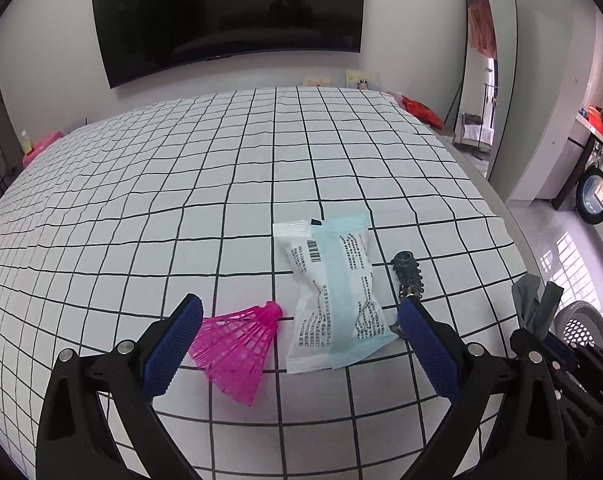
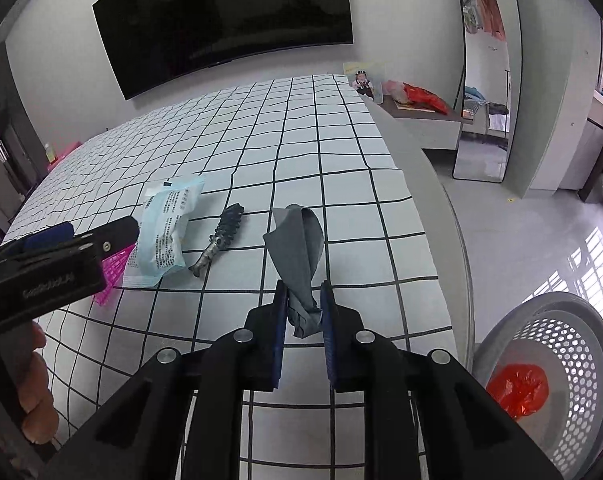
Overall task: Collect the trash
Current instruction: 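Grasp the white-blue wrapper packet with the left tool while the right tool holds the grey cloth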
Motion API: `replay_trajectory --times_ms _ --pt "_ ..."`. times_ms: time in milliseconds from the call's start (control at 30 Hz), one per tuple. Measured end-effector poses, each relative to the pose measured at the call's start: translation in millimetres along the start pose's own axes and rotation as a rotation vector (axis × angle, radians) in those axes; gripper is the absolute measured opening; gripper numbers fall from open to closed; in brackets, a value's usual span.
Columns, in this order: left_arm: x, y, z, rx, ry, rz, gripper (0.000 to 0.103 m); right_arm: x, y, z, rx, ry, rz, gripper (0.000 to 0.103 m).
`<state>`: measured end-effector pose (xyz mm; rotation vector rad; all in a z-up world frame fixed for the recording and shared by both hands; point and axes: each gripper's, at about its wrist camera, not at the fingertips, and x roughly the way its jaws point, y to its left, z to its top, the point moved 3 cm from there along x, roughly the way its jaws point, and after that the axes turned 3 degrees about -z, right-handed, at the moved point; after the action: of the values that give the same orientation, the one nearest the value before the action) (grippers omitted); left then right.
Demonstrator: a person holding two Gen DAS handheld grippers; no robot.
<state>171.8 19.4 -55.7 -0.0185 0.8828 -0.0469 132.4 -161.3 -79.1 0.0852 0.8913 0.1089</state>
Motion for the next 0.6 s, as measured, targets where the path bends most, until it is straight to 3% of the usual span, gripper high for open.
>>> replay_trajectory --times_ms 333,500,567,600 --pt "41.0 -9.5 8.2 0.002 0.060 0.037 0.095 -2.1 -16.1 -3.7 0.035 -0.006 0.036 0.016" --pt "52.9 -12.7 6.9 0.012 0.086 0.045 0.070 -4.0 -22.1 -6.9 0.050 -0.006 0.038 0.016" --pt "53.5 -14.4 6.2 0.021 0.093 0.032 0.052 -3.2 -22.7 -6.5 0.055 -0.005 0.034 0.016" --pt "52.8 -15.1 5.9 0.025 0.091 0.030 0.052 -2.6 -23.1 -5.9 0.057 -0.004 0.034 0.016"
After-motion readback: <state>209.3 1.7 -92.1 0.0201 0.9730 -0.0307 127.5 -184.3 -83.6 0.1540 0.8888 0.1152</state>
